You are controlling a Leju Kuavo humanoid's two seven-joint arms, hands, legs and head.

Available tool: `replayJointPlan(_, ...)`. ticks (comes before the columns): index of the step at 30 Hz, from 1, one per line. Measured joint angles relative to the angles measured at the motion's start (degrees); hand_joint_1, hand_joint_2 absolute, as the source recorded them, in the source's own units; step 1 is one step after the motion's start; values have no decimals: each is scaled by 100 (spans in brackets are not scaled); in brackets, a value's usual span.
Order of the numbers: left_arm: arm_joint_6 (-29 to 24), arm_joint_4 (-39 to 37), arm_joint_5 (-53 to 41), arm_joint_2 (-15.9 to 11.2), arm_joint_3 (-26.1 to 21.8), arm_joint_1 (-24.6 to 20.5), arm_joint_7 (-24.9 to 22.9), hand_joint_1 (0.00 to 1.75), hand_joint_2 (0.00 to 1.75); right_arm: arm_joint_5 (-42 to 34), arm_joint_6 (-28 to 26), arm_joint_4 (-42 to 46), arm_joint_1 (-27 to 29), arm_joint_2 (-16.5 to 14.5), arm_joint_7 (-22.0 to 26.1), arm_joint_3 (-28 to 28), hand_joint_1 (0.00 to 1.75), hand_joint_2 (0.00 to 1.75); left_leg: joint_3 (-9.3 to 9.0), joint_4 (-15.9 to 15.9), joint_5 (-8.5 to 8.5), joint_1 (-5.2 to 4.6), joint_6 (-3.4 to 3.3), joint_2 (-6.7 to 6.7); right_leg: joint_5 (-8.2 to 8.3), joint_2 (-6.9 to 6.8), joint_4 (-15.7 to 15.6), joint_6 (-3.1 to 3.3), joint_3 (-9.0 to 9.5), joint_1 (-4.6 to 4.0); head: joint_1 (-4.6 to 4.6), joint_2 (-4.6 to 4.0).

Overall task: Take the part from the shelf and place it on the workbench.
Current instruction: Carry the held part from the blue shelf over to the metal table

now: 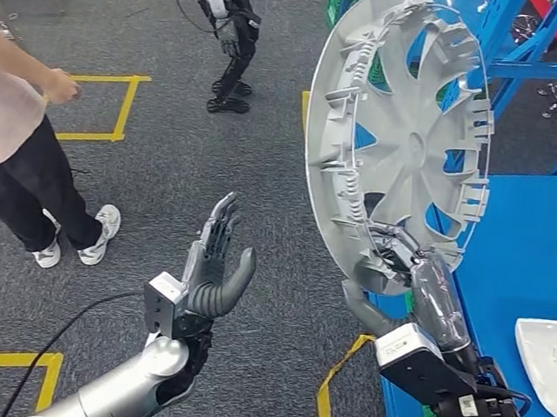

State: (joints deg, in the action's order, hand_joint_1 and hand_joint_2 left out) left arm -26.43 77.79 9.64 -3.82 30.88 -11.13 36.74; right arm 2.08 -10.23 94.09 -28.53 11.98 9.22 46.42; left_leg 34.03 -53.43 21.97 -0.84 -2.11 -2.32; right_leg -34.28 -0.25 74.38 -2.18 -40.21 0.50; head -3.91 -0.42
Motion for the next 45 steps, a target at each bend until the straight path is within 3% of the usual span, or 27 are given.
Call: replayJointPlan(45, 0, 0, 0, 0, 0, 0, 0, 0, 175, 0, 0, 0, 0, 0, 0, 0, 175, 175, 0, 0, 0, 0, 0, 0, 0, 0, 0, 0, 0, 0, 0, 0)
